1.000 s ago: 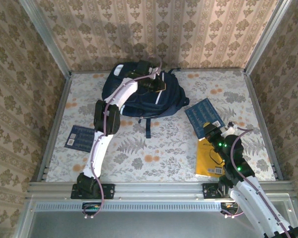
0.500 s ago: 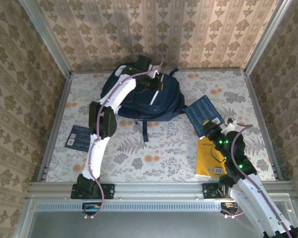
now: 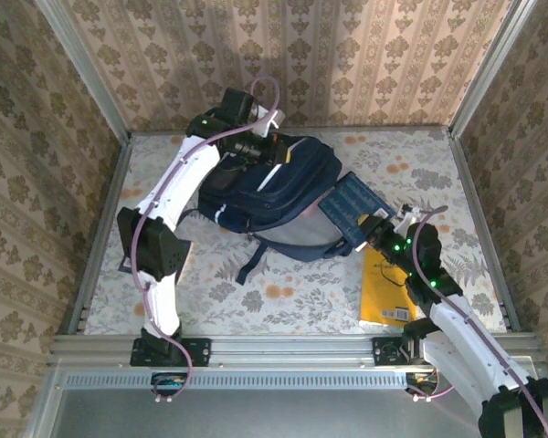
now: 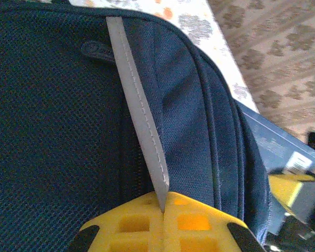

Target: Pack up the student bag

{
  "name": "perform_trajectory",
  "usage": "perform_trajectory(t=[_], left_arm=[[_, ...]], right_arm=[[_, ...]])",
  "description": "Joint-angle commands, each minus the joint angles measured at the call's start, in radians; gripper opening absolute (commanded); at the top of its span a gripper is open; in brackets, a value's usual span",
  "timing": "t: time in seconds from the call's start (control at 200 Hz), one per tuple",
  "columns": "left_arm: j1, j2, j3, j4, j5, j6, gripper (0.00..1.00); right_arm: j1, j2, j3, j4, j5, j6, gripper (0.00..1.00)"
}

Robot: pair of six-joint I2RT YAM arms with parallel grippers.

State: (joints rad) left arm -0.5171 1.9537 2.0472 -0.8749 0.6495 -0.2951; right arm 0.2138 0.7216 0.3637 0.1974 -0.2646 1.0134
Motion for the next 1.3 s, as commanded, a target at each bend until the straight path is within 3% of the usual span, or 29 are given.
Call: perform_trajectory(t=[0.0,0.12,0.21,0.26,0.405,0.53,0.905,1.295], left_arm=[[-0.019,-0.099,-0.066,0.151,0.197,-0.051,0.00],[-0.064,-0.116,-0.109,0.101,0.112,-0.013,0.05],[-0.106,-0.111,-0.097,0.001,0.000,0.050,0.30],[-0.128,-0.113,-0.085,-0.050,-0.089,0.077,0.38],[-0.203,-0.143,-0.037,-0.147,-0.274,0.135,0.56],[-0.279,-0.134,0.014,-0.205,-0.387,0.169,0.64],[-0.387,0.007,0.117,-0.245,-0.521,0.192,0.68],[-0.433,0.155,0.279,-0.287,-0.551,0.201,0.69]], right_arm=[[-0.005,0.055,0.011,0.229,-0.111,0.100,0.00],[-0.002,0.166,0.023,0.385,-0.196,0.264,0.00],[-0.003,0.222,0.014,0.506,-0.214,0.412,0.00],[-0.003,0.229,0.013,0.535,-0.213,0.464,0.00],[0.003,0.164,0.033,0.483,-0.190,0.486,0.00],[0.006,0.105,0.025,0.434,-0.158,0.470,0.00],[0.009,0.099,-0.014,0.444,-0.160,0.467,0.00],[0.010,0.083,-0.021,0.435,-0.153,0.459,0.00]])
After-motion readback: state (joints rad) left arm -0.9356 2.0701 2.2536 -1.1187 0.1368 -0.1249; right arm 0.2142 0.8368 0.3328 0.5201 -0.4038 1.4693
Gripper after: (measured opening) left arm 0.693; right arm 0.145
